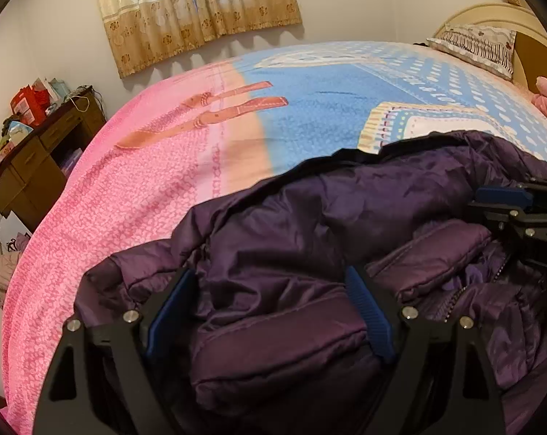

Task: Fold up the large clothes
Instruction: 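Lay the folded half on the jacket and open both grippers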

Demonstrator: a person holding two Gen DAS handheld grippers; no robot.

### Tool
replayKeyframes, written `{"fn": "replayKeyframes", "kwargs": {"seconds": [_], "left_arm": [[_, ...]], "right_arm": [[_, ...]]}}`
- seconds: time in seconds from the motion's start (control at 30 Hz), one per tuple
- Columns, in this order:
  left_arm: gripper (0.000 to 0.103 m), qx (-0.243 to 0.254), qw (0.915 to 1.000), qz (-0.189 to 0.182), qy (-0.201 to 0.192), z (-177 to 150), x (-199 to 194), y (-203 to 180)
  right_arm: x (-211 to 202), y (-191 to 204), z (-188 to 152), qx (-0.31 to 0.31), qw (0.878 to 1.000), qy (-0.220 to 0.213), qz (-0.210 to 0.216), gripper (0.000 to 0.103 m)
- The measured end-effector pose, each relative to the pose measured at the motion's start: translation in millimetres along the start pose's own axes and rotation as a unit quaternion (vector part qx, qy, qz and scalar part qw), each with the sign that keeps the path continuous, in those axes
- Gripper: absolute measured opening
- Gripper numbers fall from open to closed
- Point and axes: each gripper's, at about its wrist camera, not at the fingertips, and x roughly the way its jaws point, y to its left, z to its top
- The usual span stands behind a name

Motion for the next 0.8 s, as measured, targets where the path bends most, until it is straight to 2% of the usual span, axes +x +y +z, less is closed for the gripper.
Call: {"fn": "replayKeyframes", "kwargs": {"seconds": [0.4,0.5,0.6,0.63,0.67,0.7,0.73,0.8], "left_arm": [[0.090,-0.001,1.0000,-0.001,0.009,1.1,5.7,2.6],[0.096,0.003,0.9998,0.017,0.008,2.0,4.0,-2.5],[0.096,0.009,0.9993,0.035,0.011,7.4,-5.8,-4.3],[0.096,0.008,0.9991,0.040,0.008,9.1,-13.1,-3.0],[0.096,0.006,0.9992,0.039,0.000,11.1,-28.1,-1.8],[0.096,0.006,0.9996,0.026,-0.010,11.7,-43.3,0.1],[0.096,0.007,0.9996,0.013,-0.024,10.7,-61.5,2.7],[0.096,-0.004,0.9989,-0.001,-0.046,1.7,-101.6,14.1]], "right_arm": [[1.0,1.9,0.8,-0.006,1.000,0.003,-0.008,0.032],[2.8,11.7,3.3,-0.030,0.999,0.011,-0.034,0.032],[-2.0,22.2,14.4,-0.067,0.995,0.044,-0.061,0.033],[-14.0,20.4,18.4,-0.053,0.996,0.048,-0.061,0.037],[-34.8,15.9,21.0,-0.022,0.998,0.030,-0.041,0.044],[-52.7,12.8,20.7,-0.003,1.000,0.012,-0.017,0.050],[-77.3,10.3,18.6,0.010,1.000,-0.011,0.004,0.059],[-120.2,5.2,7.3,0.017,0.999,-0.038,0.012,0.065]]}}
